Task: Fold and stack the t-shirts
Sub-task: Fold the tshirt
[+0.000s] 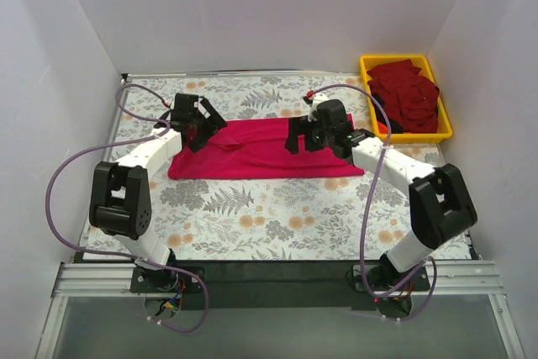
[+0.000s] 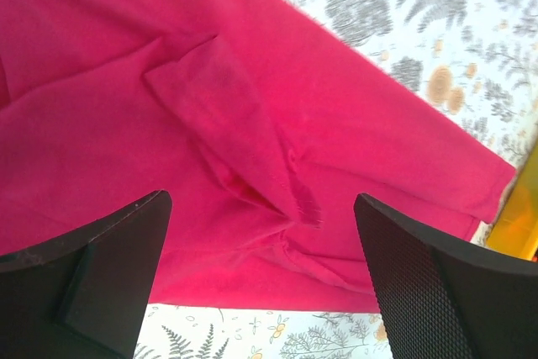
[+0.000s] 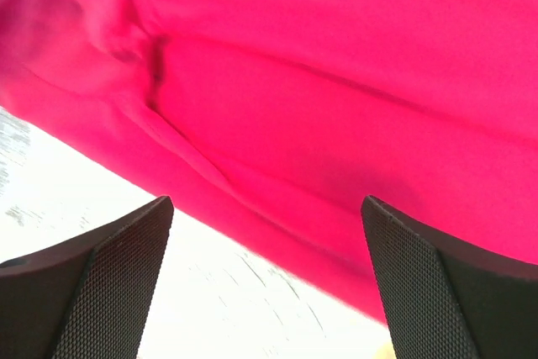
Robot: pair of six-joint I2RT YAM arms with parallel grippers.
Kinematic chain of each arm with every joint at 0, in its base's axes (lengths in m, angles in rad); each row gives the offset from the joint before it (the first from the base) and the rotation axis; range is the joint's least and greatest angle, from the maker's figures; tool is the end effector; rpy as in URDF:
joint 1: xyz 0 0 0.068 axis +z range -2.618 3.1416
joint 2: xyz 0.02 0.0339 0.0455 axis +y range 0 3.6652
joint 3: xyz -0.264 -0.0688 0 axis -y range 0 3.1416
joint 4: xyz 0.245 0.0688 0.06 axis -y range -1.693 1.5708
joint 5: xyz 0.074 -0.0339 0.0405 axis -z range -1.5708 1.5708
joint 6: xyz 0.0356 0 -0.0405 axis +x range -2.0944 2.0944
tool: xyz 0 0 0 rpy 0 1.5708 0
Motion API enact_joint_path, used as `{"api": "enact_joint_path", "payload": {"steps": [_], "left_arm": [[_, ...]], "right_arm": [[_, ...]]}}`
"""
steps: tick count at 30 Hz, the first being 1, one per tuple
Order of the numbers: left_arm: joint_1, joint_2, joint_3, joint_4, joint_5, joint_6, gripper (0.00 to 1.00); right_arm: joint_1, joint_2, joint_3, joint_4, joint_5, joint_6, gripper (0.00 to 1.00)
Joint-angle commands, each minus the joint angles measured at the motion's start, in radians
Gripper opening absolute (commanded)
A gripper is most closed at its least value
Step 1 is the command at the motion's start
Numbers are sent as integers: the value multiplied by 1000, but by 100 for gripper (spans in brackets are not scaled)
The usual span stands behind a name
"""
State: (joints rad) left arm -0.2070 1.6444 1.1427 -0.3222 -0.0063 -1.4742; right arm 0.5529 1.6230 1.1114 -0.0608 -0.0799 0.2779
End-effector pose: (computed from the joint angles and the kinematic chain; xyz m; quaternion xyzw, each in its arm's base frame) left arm 0.3499 -0.0733 0.2311 -0.5522 0.7497 -0.2699 0.2455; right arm 0.3124 0.1961 0.2502 -0.1392 0.8664 0.2251 0.4235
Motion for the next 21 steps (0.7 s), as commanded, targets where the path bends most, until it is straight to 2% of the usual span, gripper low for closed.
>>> {"api": "enact_joint_path", "payload": {"steps": [1,10,21], "left_arm": [[-6,31,-20,5,8,-100,84],[-6,153,14,34,19,-149,84],[-9,256,114,35,-14,-153,80]], "right_arm": [[-30,-89,-87,-62,68,-49,84],[-97,-311,-238,-96,63,-54,84],[-139,-368,-283,-106,48,-54,85]]}}
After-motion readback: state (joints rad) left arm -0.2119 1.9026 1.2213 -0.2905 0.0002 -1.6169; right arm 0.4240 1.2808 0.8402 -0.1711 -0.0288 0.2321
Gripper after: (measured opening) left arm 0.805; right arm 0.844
